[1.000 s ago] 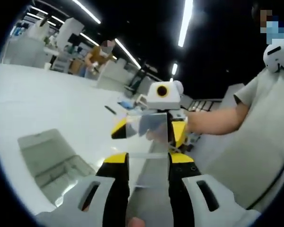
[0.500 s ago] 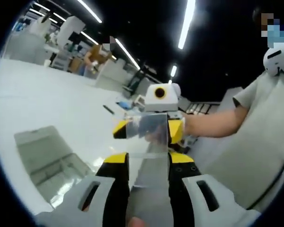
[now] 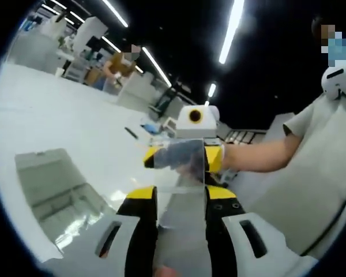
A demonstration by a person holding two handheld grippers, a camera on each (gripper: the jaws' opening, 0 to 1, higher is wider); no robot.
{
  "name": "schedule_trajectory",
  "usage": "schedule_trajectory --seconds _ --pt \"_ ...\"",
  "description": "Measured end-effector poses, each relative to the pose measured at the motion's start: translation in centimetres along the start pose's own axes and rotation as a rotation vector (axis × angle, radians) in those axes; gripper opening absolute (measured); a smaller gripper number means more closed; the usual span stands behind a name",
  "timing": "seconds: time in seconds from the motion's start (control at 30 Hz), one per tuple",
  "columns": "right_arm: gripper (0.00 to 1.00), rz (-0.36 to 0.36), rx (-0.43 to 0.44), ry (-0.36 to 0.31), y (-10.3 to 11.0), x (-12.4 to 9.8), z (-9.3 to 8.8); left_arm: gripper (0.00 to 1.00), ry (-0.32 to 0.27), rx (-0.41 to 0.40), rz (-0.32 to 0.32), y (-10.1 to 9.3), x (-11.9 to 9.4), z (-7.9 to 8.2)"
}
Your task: Insert the divider into the dual guide fixture by aligning both edges with the guide slots and pushing it downward to the bottom, including one-sided entry, uneven engagement, binding, and posture correction.
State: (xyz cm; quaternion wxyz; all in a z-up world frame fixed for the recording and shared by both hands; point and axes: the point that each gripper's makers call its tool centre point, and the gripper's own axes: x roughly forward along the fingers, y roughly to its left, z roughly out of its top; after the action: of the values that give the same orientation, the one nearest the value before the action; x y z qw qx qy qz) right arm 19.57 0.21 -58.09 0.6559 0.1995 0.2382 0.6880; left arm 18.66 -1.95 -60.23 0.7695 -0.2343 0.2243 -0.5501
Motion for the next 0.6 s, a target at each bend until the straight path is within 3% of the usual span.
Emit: schedule_trajectory --seconds 0.6 --pt "0.3 -0.032 0.009 0.011 -0.16 0.43 0.16 0.3 -0.015 -0.019 0.001 0.09 -0.39 0.31"
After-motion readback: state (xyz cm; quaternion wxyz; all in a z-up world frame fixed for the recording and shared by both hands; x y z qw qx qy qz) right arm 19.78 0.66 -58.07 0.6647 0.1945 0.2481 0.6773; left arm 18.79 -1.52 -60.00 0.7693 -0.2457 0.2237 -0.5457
